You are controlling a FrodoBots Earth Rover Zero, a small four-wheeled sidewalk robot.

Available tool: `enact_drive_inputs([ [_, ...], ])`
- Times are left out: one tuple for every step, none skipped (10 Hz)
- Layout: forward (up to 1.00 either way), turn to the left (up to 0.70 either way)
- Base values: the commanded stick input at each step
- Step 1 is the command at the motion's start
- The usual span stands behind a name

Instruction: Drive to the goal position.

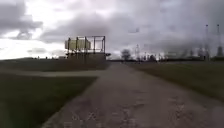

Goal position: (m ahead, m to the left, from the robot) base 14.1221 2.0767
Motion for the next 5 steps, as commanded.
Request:
enact_drive_inputs([
  [1.00, -0.37],
  [1.00, -0.29],
  [1.00, -0.11],
  [1.00, 0.00],
  [1.00, 0.00],
])
